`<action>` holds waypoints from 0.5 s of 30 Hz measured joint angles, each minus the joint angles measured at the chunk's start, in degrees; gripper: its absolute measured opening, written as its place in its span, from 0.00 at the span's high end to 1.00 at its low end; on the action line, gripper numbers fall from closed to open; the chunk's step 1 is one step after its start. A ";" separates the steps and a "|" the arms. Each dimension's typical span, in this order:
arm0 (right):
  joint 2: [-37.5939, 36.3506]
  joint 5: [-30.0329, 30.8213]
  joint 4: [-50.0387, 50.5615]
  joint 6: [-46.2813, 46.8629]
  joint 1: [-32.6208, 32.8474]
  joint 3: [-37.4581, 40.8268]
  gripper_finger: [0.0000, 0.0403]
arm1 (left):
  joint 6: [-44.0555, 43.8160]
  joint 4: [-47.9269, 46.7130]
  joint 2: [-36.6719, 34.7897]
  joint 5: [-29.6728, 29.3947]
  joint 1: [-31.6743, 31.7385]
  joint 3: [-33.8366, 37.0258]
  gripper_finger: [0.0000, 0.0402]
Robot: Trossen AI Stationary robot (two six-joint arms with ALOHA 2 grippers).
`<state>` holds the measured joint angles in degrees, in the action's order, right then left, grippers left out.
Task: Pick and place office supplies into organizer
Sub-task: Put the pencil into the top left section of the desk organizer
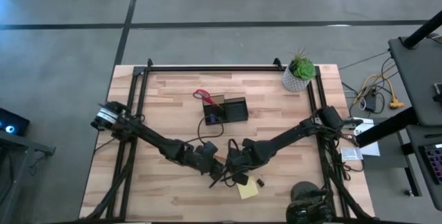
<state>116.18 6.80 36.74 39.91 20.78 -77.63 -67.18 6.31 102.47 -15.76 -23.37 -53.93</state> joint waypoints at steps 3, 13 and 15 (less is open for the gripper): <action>-1.44 3.50 3.72 0.05 0.09 -1.35 0.95 | 0.07 -6.09 -1.86 -2.66 -0.28 0.09 1.00; -4.48 28.04 34.26 -7.74 0.37 -13.78 0.93 | 0.01 -24.71 -15.05 -12.81 -1.79 0.75 1.00; -4.37 31.29 40.84 -8.61 -0.07 -17.44 0.92 | -1.32 -27.90 -17.94 -14.18 -2.47 0.81 1.00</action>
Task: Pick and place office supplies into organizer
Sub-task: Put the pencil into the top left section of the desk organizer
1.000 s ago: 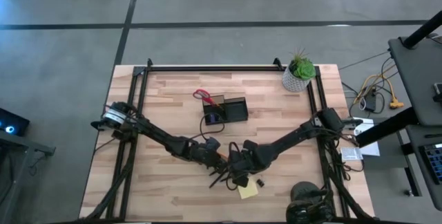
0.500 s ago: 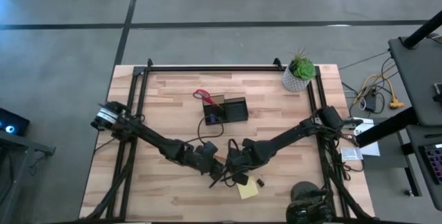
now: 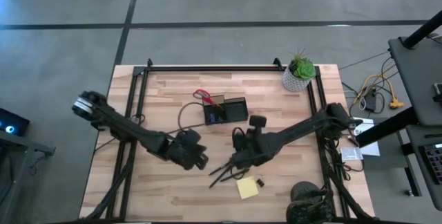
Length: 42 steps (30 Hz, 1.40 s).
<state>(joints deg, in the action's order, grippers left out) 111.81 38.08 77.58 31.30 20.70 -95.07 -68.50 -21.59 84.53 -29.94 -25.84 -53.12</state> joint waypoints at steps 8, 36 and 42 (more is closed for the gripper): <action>0.54 6.80 12.31 -19.69 -3.88 -10.83 0.92 | -4.36 -1.69 -10.91 -6.16 -3.29 0.17 1.00; 1.79 9.64 -0.46 -68.42 -23.58 -10.82 0.92 | -2.74 7.00 -17.73 -21.41 -14.60 0.19 1.00; 1.79 11.30 -6.07 -77.13 -25.14 -7.23 0.92 | -2.61 7.19 -17.73 -21.39 -14.60 0.19 1.00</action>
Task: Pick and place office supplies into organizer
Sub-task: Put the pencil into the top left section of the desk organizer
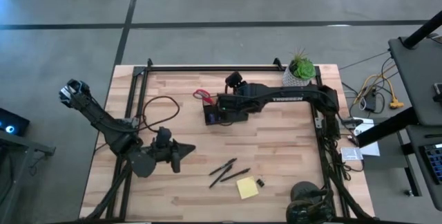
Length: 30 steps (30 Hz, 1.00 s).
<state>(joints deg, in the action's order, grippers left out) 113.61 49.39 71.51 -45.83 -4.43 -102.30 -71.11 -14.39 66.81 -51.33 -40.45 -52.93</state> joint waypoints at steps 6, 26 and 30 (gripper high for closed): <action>0.00 2.94 -3.49 -3.16 -2.13 2.14 0.92 | 0.10 -0.04 -0.13 0.01 -0.02 0.00 1.00; -0.07 -1.99 -20.17 -23.87 -0.62 7.64 0.92 | 1.55 -0.17 -0.46 0.09 -0.02 0.00 1.00; -0.03 -2.89 -22.28 -26.95 0.02 7.33 0.92 | 1.55 -0.22 -0.46 0.13 -0.02 0.00 1.00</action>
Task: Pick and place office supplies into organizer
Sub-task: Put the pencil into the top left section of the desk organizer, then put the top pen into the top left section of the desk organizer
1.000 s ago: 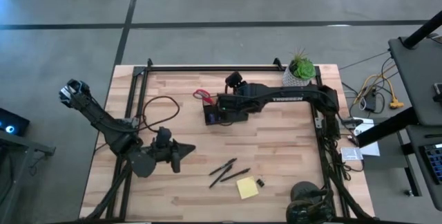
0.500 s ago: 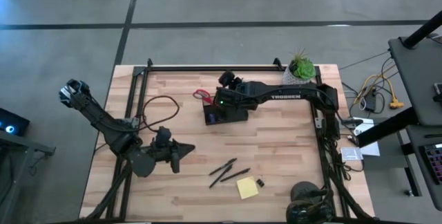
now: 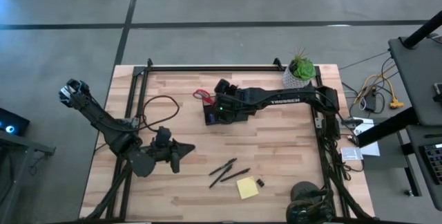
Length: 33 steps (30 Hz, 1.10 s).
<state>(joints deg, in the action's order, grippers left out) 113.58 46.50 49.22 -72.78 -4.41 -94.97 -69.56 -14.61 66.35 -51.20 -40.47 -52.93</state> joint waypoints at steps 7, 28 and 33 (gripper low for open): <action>0.00 -6.55 -0.63 -0.08 1.02 0.02 0.89 | 1.58 0.00 0.00 0.15 0.00 0.00 1.00; -2.31 14.62 -6.17 34.25 6.79 0.58 0.57 | 2.66 -2.76 -0.02 8.66 0.11 2.24 1.00; -4.59 0.91 14.17 73.75 15.10 -0.32 0.55 | 0.91 -0.41 0.97 15.52 2.19 8.64 1.00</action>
<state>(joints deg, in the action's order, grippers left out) 108.99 47.40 63.39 0.97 10.69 -95.29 -68.65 -15.02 67.32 -35.68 -38.28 -44.28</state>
